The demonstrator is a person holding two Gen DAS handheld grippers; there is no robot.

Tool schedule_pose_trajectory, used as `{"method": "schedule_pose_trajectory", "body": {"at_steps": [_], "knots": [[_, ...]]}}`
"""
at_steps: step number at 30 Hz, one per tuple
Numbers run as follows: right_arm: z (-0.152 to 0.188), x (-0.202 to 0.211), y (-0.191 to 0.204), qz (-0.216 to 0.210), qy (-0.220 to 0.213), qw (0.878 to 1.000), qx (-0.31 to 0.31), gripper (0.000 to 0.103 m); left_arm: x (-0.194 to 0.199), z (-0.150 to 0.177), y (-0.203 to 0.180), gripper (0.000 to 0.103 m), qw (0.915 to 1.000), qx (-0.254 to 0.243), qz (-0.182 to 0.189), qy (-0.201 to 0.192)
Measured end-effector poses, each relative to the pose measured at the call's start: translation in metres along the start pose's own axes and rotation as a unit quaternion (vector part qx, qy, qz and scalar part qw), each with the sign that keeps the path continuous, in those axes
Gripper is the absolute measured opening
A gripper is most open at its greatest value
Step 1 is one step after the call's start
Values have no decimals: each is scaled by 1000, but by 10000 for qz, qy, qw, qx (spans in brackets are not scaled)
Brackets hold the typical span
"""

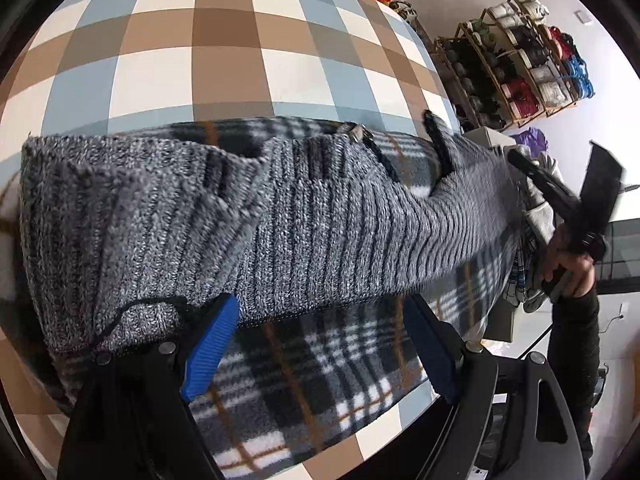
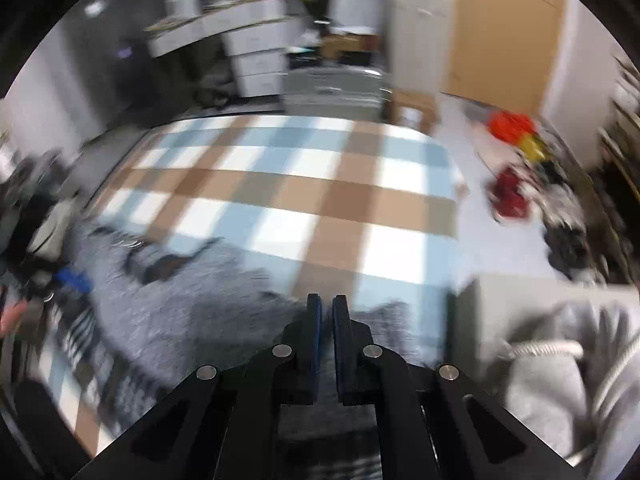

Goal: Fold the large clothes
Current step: 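Lay the fold down and open both grippers over the knit hem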

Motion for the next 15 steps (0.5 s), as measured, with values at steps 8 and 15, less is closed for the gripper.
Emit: {"method": "schedule_pose_trajectory", "body": {"at_steps": [8, 15], "knots": [[-10, 26, -27, -193, -191, 9985, -473, 32, 29, -6, -8, 81, 9985, -273, -329, -331], [9, -11, -16, 360, 826, 9950, 424, 74, 27, -21, -54, 81, 9942, -983, -243, -358]]}}
Point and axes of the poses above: each gripper's, at about its wrist camera, not at the fingertips, and x roughly against the way its jaws point, y to its left, z to its underside, the point moved 9 cm from there along -x, roughly the way its jaws point, and after that the axes turned 8 degrees about -z, right-handed, at the moved point
